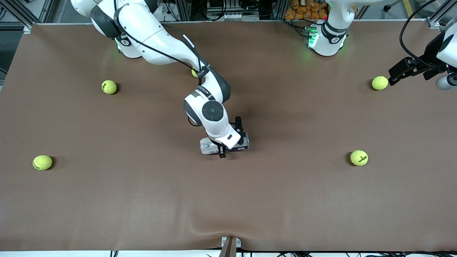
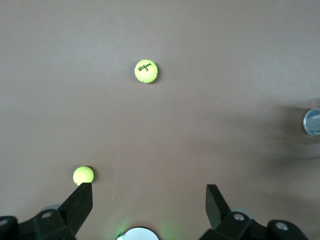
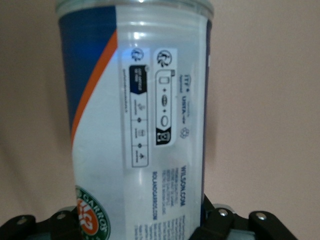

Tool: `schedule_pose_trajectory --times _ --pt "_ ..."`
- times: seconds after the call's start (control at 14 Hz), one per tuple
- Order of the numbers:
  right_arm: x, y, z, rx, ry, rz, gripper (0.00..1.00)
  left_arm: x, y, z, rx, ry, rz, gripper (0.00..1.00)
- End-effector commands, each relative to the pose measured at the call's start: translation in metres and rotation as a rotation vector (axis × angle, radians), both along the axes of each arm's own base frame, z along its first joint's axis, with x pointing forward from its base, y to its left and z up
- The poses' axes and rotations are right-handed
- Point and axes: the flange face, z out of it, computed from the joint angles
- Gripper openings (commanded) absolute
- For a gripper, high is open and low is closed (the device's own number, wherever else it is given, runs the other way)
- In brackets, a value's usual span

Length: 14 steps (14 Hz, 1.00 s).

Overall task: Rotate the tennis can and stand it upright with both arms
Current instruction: 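Carry the tennis can with the right gripper toward the table middle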

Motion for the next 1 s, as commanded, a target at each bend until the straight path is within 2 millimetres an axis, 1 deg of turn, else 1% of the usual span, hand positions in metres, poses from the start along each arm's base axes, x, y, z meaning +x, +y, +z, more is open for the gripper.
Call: schedule_pose_trajectory --times 0.0,0.14,0.29,0.36,0.43,0.72,0.86,0.93 --pt "0.006 -0.007 -0.012 0.013 0.0 -0.028 0.75 -0.004 0.0 0.004 0.003 -0.005 0.006 1.0" --pt "0.007 -0.007 -0.012 0.016 0.003 -0.123 0.77 -0.003 0.0 0.003 0.003 -0.005 0.006 1.0" --pt "0.006 -0.008 -0.021 0.009 0.01 -0.164 0.83 -0.002 0.0 0.003 0.003 -0.009 0.004 1.0" --pt "0.007 -0.009 -0.022 0.009 0.008 -0.164 0.93 -0.001 -0.002 0.003 0.001 -0.011 0.002 1.0" --pt "0.008 -0.008 -0.022 0.023 -0.008 -0.156 1.0 -0.001 -0.001 0.003 0.002 -0.011 0.002 1.0" --pt "0.01 -0.007 -0.02 0.003 -0.066 -0.09 1.0 -0.001 -0.002 0.003 0.001 -0.011 0.002 1.0" --pt "0.013 -0.007 -0.013 0.013 -0.072 -0.099 1.0 0.0 -0.001 0.001 0.002 -0.012 0.002 1.0" --pt "0.014 -0.006 -0.004 0.023 -0.077 -0.103 1.0 0.0 -0.002 0.001 0.0 -0.011 0.002 1.0"
